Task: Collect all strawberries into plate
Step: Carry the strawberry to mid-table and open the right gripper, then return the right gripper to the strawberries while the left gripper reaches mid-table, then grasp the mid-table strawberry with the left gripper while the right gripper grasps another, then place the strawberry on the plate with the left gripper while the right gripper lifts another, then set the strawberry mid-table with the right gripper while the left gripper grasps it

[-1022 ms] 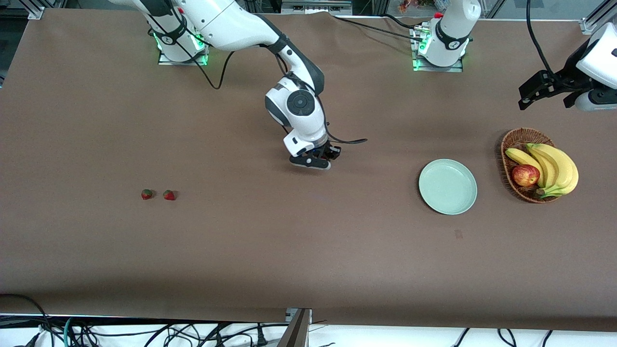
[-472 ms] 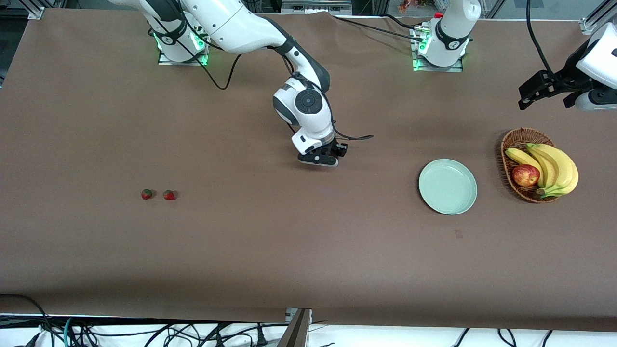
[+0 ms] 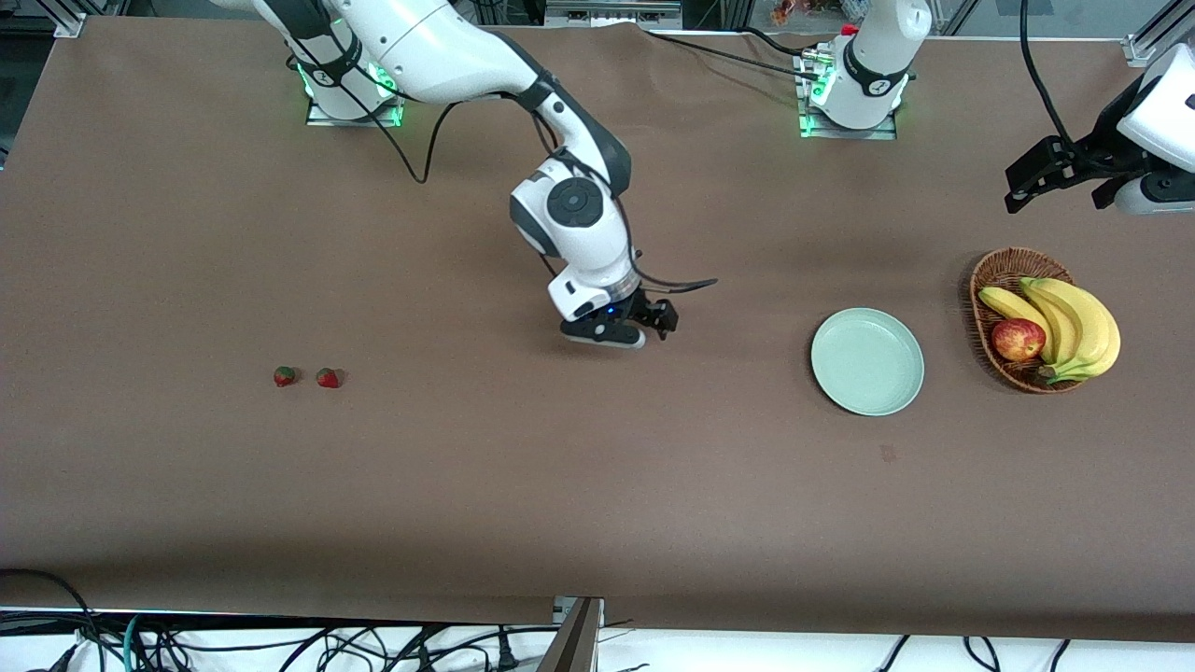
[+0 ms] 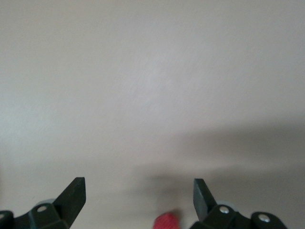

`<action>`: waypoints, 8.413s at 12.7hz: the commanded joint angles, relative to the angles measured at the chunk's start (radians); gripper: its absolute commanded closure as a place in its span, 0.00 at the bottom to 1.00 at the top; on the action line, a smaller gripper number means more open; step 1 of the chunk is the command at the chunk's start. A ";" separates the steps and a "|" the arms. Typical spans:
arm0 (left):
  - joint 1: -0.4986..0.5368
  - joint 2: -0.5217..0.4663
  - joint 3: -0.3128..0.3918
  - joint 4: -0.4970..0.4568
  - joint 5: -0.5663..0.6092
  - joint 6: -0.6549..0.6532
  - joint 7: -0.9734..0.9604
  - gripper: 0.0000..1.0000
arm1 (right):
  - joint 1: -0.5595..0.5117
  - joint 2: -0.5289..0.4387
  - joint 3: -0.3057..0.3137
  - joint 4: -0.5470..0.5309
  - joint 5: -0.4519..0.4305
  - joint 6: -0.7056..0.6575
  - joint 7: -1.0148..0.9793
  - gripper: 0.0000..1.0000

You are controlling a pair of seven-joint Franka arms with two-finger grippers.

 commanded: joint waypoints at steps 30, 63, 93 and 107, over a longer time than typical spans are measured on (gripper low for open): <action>-0.398 0.434 -0.074 0.022 -0.149 0.280 -0.216 0.00 | -0.534 -0.099 -0.180 -0.173 0.035 -0.396 -0.949 0.00; -0.492 0.556 -0.087 -0.262 0.006 0.787 -0.471 1.00 | -0.546 -0.186 -0.174 -0.223 0.041 -0.361 -1.032 0.78; -0.148 0.428 -0.080 -0.371 -0.160 0.740 0.257 0.00 | 0.185 0.106 -0.051 0.072 -0.106 -0.062 0.005 0.70; -0.392 0.505 -0.136 -0.360 -0.184 0.829 -0.410 0.00 | -0.113 -0.125 -0.115 0.060 -0.092 -0.308 -0.409 0.00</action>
